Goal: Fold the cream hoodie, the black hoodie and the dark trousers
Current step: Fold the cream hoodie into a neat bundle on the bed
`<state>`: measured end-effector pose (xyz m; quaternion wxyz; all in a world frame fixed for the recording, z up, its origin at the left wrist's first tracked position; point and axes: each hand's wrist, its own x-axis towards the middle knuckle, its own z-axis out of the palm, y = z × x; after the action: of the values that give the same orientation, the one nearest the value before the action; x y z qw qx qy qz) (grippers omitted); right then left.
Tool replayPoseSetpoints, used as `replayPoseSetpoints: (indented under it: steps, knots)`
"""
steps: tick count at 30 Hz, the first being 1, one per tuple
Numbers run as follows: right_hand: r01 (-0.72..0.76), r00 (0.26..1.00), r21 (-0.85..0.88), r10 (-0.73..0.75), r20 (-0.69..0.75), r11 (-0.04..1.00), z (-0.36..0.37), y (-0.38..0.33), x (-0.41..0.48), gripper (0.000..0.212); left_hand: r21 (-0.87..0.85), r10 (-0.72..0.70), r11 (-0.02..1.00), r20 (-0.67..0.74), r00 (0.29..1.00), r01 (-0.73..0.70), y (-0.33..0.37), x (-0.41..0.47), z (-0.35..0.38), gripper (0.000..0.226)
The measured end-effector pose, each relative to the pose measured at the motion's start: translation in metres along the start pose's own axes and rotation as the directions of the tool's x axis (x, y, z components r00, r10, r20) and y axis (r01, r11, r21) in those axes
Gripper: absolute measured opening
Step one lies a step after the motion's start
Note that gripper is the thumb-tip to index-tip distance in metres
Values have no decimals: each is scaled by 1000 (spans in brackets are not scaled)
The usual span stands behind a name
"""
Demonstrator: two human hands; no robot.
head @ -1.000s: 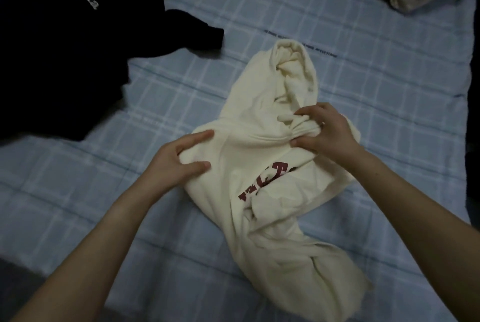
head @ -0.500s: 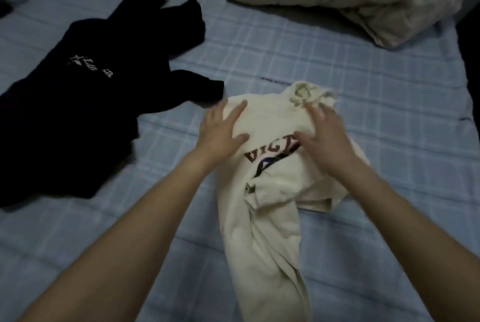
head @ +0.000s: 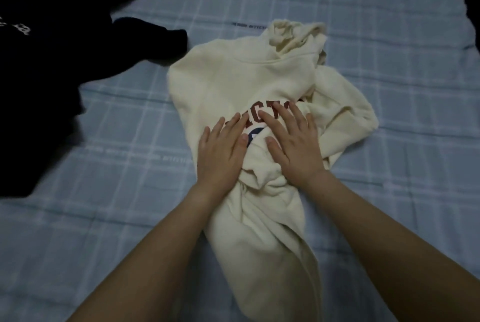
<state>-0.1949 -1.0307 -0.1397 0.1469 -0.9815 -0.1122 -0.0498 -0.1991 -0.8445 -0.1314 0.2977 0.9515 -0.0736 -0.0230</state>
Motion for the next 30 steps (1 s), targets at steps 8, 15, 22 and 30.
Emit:
replayPoseSetpoints:
  steps: [8, 15, 22, 30]
  knots:
    - [-253, 965, 328, 264, 12, 910, -73, -66, -75, 56, -303, -80, 950, 13, 997, 80, 0, -64, -40, 52]
    - [-404, 914, 342, 364, 177, 848, -38, -91, -177, 60, -529, -275, 796, 115, 954, 293, 1, -193, -25, 71]
    - [-367, 924, 517, 368, 107, 773, -51, -79, -187, 36, -690, -259, 668, 134, 957, 278, 26, -216, -14, 81]
    - [-518, 729, 851, 566, 385, 88, -75, -206, -261, 49, -706, -361, 657, 16, 933, 266, -15, -231, -112, 54]
